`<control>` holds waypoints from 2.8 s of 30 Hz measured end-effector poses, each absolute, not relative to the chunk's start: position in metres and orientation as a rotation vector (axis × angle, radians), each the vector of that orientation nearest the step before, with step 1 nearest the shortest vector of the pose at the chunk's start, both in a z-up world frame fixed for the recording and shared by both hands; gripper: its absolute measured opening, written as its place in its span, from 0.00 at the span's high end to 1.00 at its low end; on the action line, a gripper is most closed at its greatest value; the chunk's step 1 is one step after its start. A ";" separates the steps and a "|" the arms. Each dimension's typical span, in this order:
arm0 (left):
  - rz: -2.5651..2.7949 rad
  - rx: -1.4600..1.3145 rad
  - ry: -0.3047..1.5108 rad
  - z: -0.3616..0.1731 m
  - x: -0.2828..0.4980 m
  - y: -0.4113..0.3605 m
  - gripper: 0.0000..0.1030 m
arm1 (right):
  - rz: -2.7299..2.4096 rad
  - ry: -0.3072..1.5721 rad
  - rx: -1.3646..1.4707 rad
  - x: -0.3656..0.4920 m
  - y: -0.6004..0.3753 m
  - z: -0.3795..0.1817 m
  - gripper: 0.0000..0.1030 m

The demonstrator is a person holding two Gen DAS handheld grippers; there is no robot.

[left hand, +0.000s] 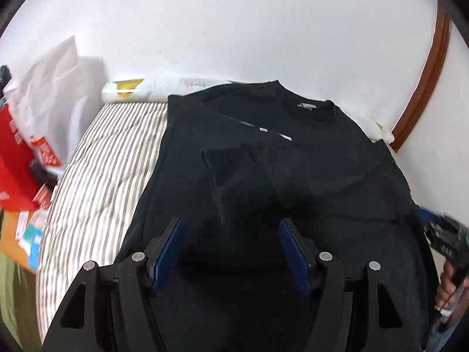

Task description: Fold small clothes

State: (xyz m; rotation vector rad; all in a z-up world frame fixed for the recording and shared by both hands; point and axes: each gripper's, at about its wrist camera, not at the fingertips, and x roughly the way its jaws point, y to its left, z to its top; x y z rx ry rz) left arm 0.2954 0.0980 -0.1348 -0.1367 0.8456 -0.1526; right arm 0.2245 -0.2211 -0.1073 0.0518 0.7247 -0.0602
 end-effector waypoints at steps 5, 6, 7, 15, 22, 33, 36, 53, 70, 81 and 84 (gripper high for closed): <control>-0.165 -0.230 0.903 -0.159 0.330 0.101 0.52 | -0.084 0.749 0.140 0.215 -0.257 -0.130 0.56; -0.185 -0.249 0.920 -0.165 0.336 0.099 0.61 | -0.099 0.753 0.147 0.215 -0.262 -0.133 0.56; -0.190 -0.258 0.930 -0.168 0.341 0.097 0.61 | -0.106 0.752 0.154 0.215 -0.265 -0.135 0.56; -0.113 -0.191 0.820 -0.144 0.340 0.091 0.92 | -0.183 0.765 0.233 0.240 -0.294 -0.153 0.76; -0.072 -0.201 0.789 -0.121 0.326 0.118 0.93 | -0.224 0.810 0.208 0.244 -0.296 -0.151 0.92; -0.016 -0.129 0.893 -0.159 0.316 0.119 0.90 | -0.069 0.676 0.190 0.214 -0.286 -0.104 0.71; -0.008 -0.117 0.891 -0.155 0.310 0.119 0.90 | -0.131 0.694 0.206 0.236 -0.291 -0.116 0.68; -0.056 -0.131 0.864 -0.131 0.270 0.109 0.90 | -0.252 0.749 0.209 0.214 -0.290 -0.131 0.68; -0.052 -0.111 0.816 -0.097 0.179 0.091 0.56 | -0.194 0.704 0.173 0.100 -0.271 -0.111 0.58; -0.019 -0.085 0.782 -0.090 0.119 0.089 0.55 | -0.201 0.699 0.176 0.030 -0.274 -0.127 0.58; -0.030 -0.083 0.790 -0.093 0.109 0.087 0.55 | -0.200 0.692 0.171 0.015 -0.273 -0.132 0.58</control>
